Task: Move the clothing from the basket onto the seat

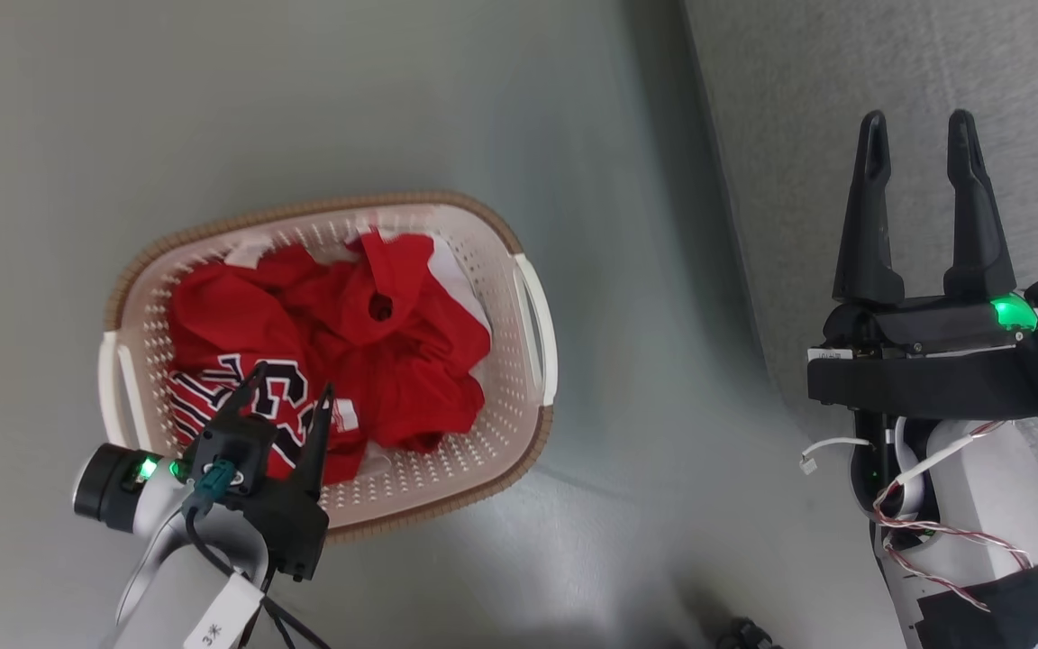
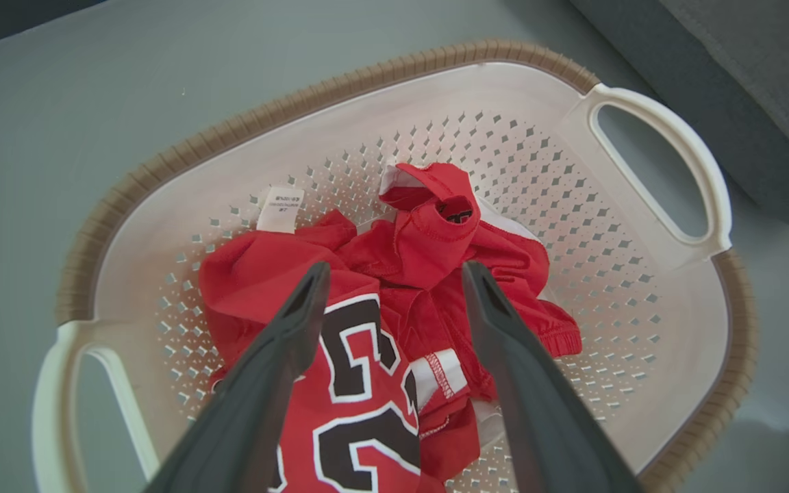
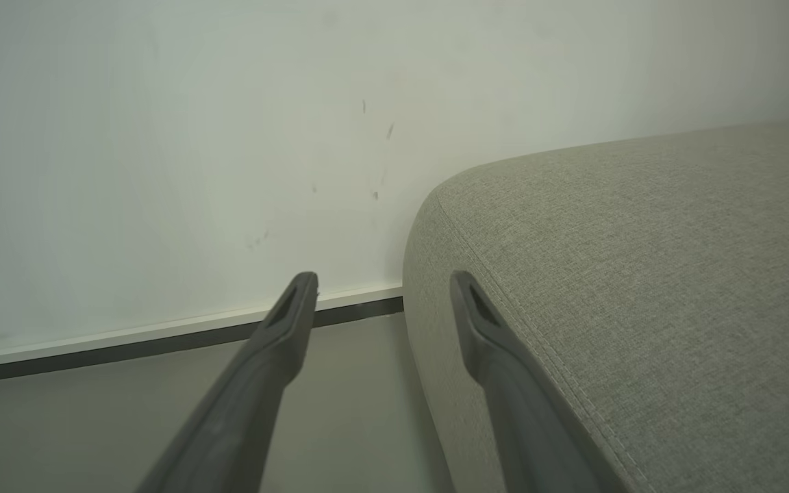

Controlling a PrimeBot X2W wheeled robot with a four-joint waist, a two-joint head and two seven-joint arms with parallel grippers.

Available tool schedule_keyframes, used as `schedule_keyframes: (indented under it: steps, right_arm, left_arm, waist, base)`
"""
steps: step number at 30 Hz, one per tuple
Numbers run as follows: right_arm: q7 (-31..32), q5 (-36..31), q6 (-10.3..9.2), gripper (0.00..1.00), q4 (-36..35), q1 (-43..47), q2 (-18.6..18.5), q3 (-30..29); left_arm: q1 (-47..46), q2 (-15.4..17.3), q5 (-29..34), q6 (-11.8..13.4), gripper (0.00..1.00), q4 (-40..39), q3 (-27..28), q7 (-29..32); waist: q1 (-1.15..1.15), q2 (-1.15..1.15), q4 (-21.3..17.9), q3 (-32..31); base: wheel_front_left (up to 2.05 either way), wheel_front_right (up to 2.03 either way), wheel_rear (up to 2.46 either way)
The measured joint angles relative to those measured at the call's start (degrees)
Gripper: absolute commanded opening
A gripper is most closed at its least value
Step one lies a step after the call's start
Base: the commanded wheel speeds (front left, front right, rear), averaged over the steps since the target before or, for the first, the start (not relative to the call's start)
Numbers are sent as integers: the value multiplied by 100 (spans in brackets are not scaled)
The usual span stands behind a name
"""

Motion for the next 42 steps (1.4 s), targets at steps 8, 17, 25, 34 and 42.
schedule_keyframes:
  steps: [8,17,25,34,42]
  right_arm:
    - [0,-11,-8,100,130,-165,23,-3]
    - [0,-40,-16,100,219,-280,49,24]
    - [0,-40,-21,100,327,-282,60,23]
    - [0,-40,-22,100,548,-341,70,-1]
    - [0,-40,-20,100,855,-352,74,-46]
  left_arm:
    - [-231,23,114,48,100,505,-15,8]
    - [-645,157,264,399,100,920,82,-8]
    - [-810,171,411,617,44,1285,43,101]
    - [-973,102,420,609,0,1583,-44,-12]
    - [-1109,-152,399,399,0,1577,-176,-259]
  waist:
    - [0,0,-96,482]
    - [-1,-1,-162,651]
    - [-1,-1,-213,700]
    - [-1,-1,-231,565]
    - [-1,-1,-156,230]
  base:
    - [0,0,0]
    - [0,0,0]
    - [0,0,0]
    - [0,0,0]
    - [0,0,0]
